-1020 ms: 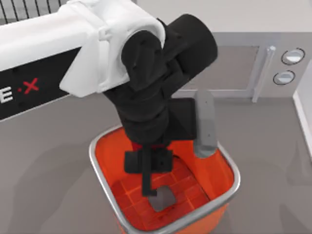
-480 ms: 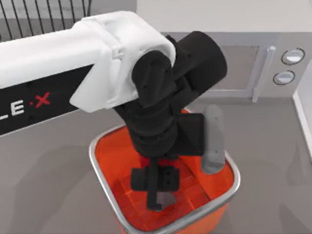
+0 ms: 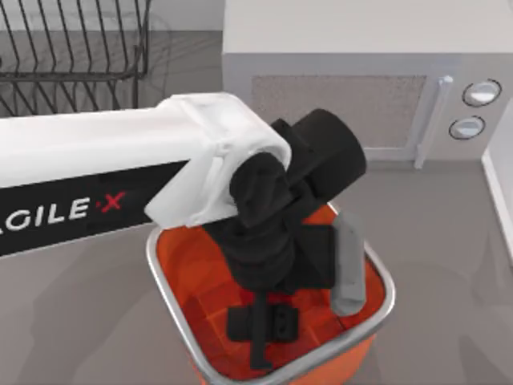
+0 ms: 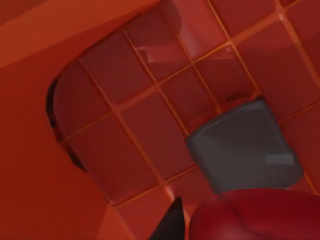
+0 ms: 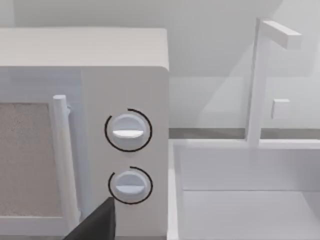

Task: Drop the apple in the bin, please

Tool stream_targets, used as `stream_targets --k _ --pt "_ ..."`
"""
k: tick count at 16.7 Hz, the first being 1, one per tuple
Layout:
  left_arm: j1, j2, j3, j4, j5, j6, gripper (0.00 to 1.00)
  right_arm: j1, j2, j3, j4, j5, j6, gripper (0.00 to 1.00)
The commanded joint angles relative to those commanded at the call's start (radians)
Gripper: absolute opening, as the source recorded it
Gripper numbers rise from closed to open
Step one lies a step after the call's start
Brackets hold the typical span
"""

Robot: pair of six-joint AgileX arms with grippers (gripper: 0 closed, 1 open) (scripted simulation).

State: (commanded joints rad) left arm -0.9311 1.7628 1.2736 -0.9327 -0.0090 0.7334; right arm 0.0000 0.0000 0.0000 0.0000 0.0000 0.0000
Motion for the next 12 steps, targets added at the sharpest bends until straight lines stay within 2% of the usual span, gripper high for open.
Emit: stream_targets --k 2,12 --pt "0.0 0.0 0.0 0.0 0.0 0.0 0.0 0.0 0.0 0.0 0.0 0.0 0.0 1.0" --pt "0.0 0.0 0.0 0.0 0.0 0.0 0.75 0.0 0.0 0.0 0.0 0.0 0.0 1.0"
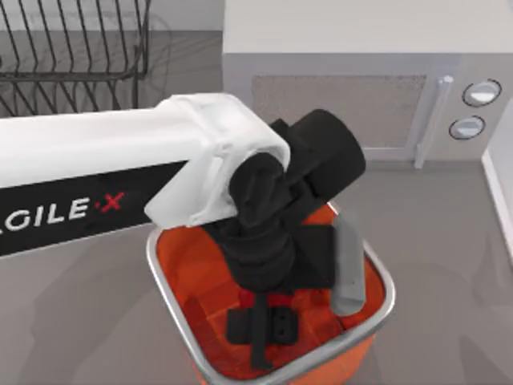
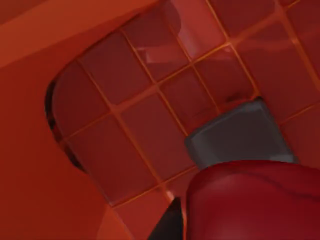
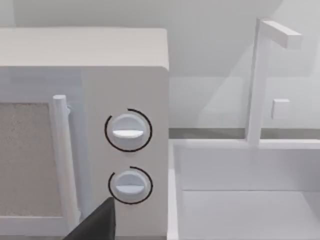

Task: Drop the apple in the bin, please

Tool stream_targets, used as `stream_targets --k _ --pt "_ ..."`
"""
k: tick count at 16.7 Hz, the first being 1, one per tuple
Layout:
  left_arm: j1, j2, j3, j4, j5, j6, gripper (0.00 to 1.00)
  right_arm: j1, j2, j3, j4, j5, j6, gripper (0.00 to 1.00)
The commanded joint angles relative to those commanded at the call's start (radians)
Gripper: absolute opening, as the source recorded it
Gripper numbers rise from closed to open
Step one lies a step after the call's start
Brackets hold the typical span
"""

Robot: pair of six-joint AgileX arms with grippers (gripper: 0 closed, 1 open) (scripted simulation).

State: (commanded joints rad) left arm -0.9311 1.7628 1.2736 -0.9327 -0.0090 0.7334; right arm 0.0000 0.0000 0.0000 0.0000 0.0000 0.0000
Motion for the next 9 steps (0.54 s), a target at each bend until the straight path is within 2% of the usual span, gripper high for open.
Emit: stream_targets --k 3,9 --pt "0.0 0.0 0.0 0.0 0.0 0.0 0.98 0.0 0.0 0.0 0.0 0.0 0.0 1.0" --pt "0.0 0.0 0.0 0.0 0.0 0.0 1.0 0.0 0.0 0.0 0.0 0.0 0.0 1.0"
